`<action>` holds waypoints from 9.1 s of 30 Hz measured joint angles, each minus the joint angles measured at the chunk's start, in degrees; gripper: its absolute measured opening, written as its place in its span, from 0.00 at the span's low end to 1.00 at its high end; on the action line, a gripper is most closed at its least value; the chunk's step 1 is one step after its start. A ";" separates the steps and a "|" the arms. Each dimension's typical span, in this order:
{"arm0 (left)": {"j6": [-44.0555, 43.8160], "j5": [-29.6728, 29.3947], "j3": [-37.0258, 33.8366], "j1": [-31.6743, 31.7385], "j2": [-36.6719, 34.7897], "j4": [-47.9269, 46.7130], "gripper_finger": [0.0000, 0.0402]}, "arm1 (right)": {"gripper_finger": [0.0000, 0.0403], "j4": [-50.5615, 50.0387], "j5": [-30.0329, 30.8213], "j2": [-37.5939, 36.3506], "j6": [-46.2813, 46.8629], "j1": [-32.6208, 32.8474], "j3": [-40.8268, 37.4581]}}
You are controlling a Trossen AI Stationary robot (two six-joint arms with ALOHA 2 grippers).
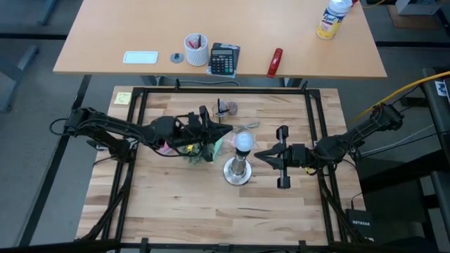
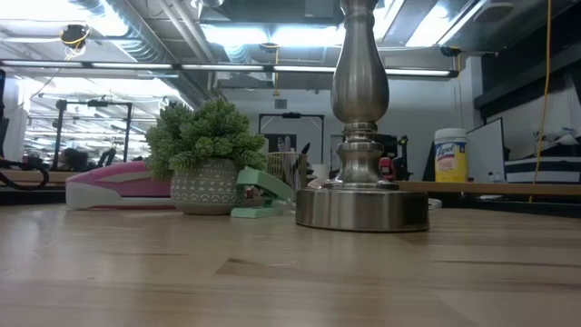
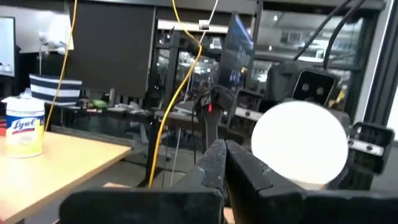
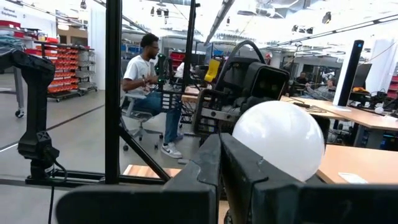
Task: Screw lightbulb
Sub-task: Remove the lightbulb from the lamp
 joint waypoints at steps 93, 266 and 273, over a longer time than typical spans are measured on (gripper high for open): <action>1.42 0.68 0.02 -5.02 1.97 4.12 0.00 | 0.04 2.79 4.58 2.34 0.20 -3.32 0.02; 15.07 -9.02 4.59 -8.44 6.03 12.53 0.00 | 0.04 2.83 9.55 -4.28 -4.31 3.77 0.04; 8.75 -10.29 4.59 -4.92 6.03 8.31 0.00 | 0.04 2.70 9.33 -1.06 -4.31 6.39 0.04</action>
